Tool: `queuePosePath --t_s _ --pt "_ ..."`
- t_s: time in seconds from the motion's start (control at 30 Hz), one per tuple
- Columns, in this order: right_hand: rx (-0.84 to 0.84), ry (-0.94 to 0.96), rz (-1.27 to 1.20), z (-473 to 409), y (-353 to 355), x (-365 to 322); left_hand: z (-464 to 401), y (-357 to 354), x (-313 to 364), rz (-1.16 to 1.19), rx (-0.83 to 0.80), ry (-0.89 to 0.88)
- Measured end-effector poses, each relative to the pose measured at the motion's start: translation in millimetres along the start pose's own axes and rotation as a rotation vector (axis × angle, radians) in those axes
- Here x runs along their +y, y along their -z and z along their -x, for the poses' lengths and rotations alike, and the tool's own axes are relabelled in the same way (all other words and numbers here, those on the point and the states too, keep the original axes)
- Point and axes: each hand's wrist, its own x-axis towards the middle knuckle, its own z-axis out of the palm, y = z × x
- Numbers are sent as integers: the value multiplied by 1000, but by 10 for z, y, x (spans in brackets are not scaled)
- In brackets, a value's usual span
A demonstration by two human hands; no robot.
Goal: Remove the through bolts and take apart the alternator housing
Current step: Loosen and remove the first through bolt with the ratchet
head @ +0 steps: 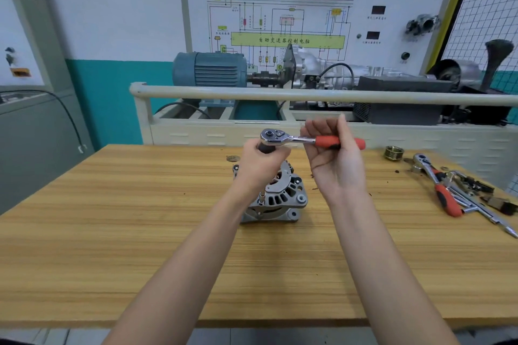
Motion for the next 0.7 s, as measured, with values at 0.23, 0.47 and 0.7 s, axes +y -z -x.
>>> queuePosePath --t_s 0.23,0.47,0.7 --pt "63 203 2 251 -6 96 45 -84 7 -4 66 -6" --pt "45 -185 55 -224 -149 -99 1 232 158 -122 -460 29" --pt "36 -61 -130 -90 -144 -14 53 15 -4 -78 7 -26"
